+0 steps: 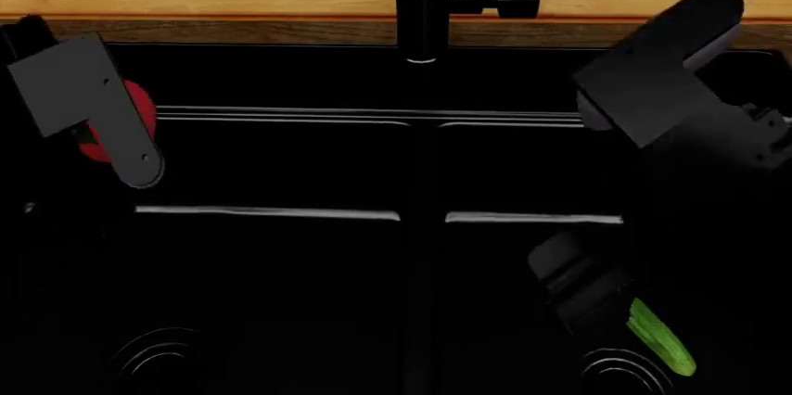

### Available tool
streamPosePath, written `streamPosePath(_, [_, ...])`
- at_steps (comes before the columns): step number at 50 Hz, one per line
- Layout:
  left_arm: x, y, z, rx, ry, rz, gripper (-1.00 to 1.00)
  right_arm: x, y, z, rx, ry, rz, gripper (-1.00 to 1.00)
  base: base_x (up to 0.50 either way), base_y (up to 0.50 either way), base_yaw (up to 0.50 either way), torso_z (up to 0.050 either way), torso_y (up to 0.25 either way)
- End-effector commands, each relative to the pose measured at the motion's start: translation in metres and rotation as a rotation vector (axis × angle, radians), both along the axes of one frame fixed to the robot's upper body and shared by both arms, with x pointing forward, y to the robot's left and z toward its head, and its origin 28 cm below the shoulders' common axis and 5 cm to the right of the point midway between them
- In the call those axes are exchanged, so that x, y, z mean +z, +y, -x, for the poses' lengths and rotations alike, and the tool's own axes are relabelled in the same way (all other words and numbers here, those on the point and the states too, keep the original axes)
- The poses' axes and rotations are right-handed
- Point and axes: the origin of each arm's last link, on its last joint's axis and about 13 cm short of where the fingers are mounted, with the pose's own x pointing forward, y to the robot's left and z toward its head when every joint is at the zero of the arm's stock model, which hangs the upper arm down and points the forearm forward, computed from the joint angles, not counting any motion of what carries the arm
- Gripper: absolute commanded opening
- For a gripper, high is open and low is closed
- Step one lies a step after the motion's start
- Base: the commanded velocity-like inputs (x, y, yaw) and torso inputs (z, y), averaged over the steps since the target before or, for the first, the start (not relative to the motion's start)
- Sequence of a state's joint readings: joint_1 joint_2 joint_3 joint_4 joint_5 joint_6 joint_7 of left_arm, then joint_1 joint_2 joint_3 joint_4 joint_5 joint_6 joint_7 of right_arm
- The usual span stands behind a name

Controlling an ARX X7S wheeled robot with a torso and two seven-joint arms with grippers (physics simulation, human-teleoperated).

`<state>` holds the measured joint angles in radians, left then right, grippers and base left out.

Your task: Pick the vegetables from the sink and place them on the cutting board.

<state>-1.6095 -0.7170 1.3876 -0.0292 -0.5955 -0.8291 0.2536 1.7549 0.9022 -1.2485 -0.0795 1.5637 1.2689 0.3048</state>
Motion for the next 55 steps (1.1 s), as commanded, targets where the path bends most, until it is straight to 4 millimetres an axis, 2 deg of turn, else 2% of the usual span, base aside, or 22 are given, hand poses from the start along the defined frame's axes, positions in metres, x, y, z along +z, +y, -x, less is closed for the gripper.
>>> streamPosePath(1, [0.015,-0.006,0.014,-0.020,-0.111,0.051,-1.00,0.003,0.000,-0.036,0.009,0.075,0.064,1.00,0.00,0.00,0.00,0.000,0.000])
streamPosePath(4, [0.017,-0.006,0.019,-0.026,-0.129,0.048,-1.00,0.001,0.000,-0.036,0.032,0.130,0.105,1.00,0.00,0.00,0.00,0.000,0.000])
streamPosePath(12, [0.034,-0.010,0.032,-0.038,-0.187,0.071,-1.00,-0.005,0.001,-0.056,0.080,0.241,0.205,1.00,0.00,0.00,0.00,0.000,0.000])
streamPosePath(18, [0.041,-0.011,0.039,-0.046,-0.198,0.071,-1.00,-0.006,0.001,-0.069,0.053,0.221,0.214,1.00,0.00,0.00,0.00,0.000,0.000])
streamPosePath(31, [0.038,-0.012,0.044,-0.049,-0.191,0.067,-1.00,-0.027,0.007,-0.085,0.105,0.273,0.312,1.00,0.00,0.00,0.00,0.000,0.000])
streamPosePath(34, [0.044,-0.014,0.047,-0.031,-0.248,0.094,-1.00,-0.031,0.007,-0.087,0.099,0.284,0.316,1.00,0.00,0.00,0.00,0.000,0.000])
streamPosePath(40, [0.043,-0.019,0.050,-0.026,-0.314,0.130,-1.00,-0.043,0.006,-0.089,0.086,0.323,0.311,1.00,0.00,0.00,0.00,0.000,0.000])
streamPosePath(43, [0.037,-0.016,0.049,-0.028,-0.316,0.135,-1.00,-0.049,0.005,-0.092,0.087,0.321,0.339,1.00,0.00,0.00,0.00,0.000,0.000])
streamPosePath(55, [0.050,-0.018,0.060,-0.019,-0.303,0.116,-1.00,-0.073,-0.003,-0.108,0.017,0.211,0.261,1.00,0.00,0.00,0.00,0.000,0.000])
